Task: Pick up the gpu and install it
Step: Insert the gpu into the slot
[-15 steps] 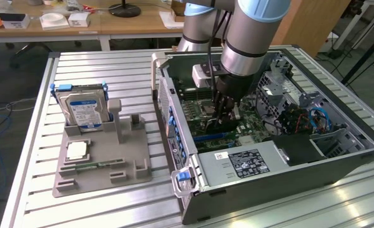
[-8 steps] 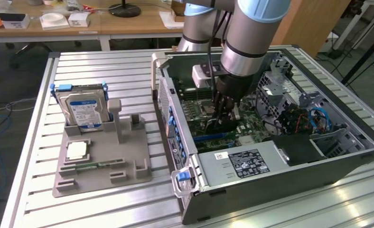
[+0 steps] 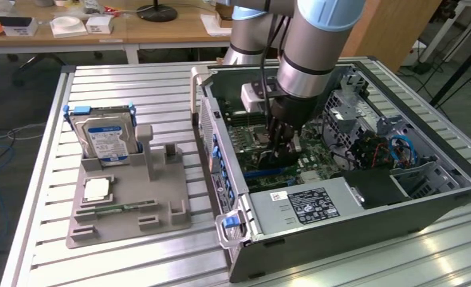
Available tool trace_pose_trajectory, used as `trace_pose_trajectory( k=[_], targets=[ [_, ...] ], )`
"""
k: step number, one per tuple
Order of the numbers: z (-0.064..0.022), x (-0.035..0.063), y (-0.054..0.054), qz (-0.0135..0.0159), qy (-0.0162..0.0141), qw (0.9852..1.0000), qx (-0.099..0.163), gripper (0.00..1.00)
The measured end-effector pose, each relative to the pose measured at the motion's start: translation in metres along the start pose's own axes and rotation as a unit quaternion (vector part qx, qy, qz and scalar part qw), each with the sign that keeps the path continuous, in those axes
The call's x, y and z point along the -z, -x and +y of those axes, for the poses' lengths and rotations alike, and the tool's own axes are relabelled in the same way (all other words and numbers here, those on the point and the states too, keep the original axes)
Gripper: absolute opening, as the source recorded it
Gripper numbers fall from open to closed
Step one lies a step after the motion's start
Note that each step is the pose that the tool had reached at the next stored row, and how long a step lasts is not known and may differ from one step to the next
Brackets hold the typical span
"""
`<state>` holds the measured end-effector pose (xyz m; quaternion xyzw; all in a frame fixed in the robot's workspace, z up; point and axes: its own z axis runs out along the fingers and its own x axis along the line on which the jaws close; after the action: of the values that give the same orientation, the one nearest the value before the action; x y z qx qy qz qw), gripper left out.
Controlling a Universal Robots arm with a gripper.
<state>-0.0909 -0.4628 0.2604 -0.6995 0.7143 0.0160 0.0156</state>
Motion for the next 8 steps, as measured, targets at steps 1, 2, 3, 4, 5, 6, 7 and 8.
trace_pose_trajectory(
  k=[1,2,3,4,5,6,7,8],
  targets=[
    [0.0,-0.0008,0.0,0.0,-0.0001,1.0,0.0,0.26],
    [0.0,-0.0013,-0.0001,0.0,-0.0002,1.0,0.0,0.26],
    [0.0001,-0.0015,-0.0001,-0.0001,-0.0001,1.0,0.0,0.26],
    [0.0002,-0.0016,-0.0001,-0.0002,-0.0001,1.0,0.0,0.26],
    [0.0002,-0.0016,-0.0001,-0.0004,-0.0001,1.0,0.0,0.26],
    [0.0001,-0.0013,0.0,-0.0007,-0.0002,1.0,0.0,0.26],
    [0.0001,-0.0006,0.0001,-0.0011,-0.0004,1.0,0.0,0.26],
    [0.0001,0.0009,0.0002,-0.001,-0.0002,1.0,0.0,0.26]
  ],
)
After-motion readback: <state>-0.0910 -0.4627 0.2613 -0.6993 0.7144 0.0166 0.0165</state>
